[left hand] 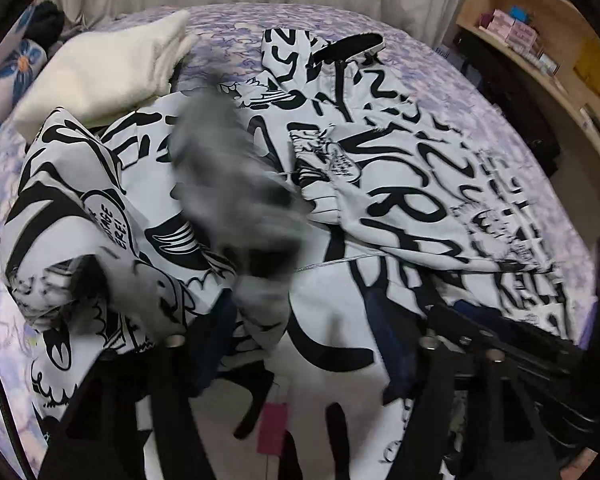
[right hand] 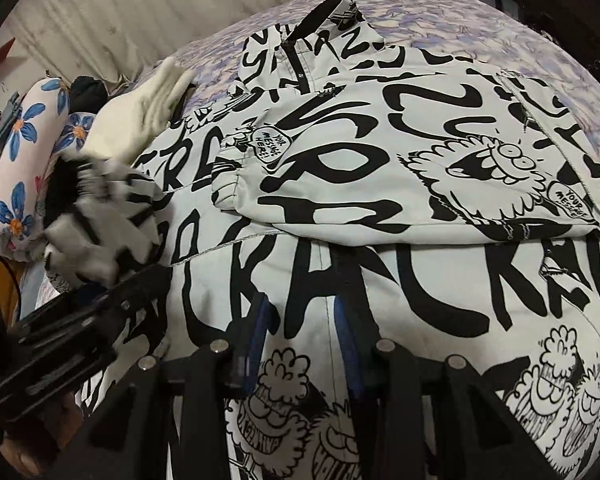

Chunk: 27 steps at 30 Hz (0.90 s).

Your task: Fold large clothes

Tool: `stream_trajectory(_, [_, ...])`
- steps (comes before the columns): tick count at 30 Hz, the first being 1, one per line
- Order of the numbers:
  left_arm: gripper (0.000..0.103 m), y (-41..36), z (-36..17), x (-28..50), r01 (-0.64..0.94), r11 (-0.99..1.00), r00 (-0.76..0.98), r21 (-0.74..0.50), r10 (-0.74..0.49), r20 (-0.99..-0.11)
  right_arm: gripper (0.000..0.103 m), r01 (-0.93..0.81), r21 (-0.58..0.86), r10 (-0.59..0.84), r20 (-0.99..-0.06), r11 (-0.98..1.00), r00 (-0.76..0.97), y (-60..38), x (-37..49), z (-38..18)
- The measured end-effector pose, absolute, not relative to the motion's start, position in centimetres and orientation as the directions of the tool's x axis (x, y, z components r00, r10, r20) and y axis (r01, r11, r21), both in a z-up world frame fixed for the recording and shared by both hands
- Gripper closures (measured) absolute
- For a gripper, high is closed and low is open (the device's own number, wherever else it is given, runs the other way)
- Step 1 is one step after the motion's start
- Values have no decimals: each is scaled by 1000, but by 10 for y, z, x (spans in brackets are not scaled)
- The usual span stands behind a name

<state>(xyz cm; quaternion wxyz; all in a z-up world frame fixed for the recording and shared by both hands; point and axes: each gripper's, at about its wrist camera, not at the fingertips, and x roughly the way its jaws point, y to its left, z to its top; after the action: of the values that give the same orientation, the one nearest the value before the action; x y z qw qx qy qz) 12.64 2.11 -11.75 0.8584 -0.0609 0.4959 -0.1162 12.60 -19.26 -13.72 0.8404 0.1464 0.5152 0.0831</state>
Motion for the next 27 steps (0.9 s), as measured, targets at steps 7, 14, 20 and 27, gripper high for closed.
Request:
stream_trajectory(7, [31, 50, -89, 100, 129, 963, 519, -237, -269, -811, 69, -33, 384, 356, -817, 923, 453, -183, 129, -135])
stream_trajectory(14, [27, 102, -92, 68, 10, 980, 530, -201, -176, -829, 58, -34, 440, 411, -804, 897, 430, -178, 135, -141])
stream_trajectory(20, [27, 145, -117, 65, -129, 976, 490, -177, -92, -867, 57, -10, 537, 494, -769, 843, 406, -174, 164, -149])
stream_trajectory(27, [27, 160, -122, 70, -180, 965, 500, -192, -78, -863, 58, -41, 508, 488, -797, 860, 357, -140, 209, -164])
